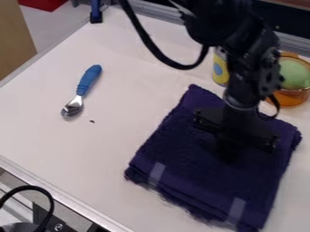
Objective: Move the blue towel to the bottom left corner of the table
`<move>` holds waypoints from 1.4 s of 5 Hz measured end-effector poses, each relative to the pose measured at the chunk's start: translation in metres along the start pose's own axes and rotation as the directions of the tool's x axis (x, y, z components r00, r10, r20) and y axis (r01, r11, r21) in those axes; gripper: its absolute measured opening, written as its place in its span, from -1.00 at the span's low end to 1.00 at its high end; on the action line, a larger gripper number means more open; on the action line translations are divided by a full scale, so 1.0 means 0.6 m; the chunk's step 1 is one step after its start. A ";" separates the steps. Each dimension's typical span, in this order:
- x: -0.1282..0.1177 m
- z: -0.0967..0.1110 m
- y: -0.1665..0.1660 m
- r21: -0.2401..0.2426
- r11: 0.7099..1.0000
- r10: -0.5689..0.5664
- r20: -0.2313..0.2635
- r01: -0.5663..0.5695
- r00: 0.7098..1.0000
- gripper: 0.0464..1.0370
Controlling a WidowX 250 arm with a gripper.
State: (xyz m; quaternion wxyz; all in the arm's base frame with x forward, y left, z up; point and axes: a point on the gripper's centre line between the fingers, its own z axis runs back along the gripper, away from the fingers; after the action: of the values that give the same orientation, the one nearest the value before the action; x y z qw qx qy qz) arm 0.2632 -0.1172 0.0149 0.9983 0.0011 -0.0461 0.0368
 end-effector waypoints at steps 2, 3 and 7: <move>0.003 0.002 -0.011 0.008 1.000 0.006 0.017 -0.006 1.000 -0.99; 0.004 0.006 -0.010 0.033 0.999 0.011 0.037 -0.012 0.999 -0.99; 0.049 0.123 0.050 0.047 0.990 0.128 0.060 -0.131 0.990 0.38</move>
State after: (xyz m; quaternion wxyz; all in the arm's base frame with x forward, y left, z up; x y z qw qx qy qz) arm 0.2832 -0.0855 0.0910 0.9917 0.0244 -0.0735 0.1025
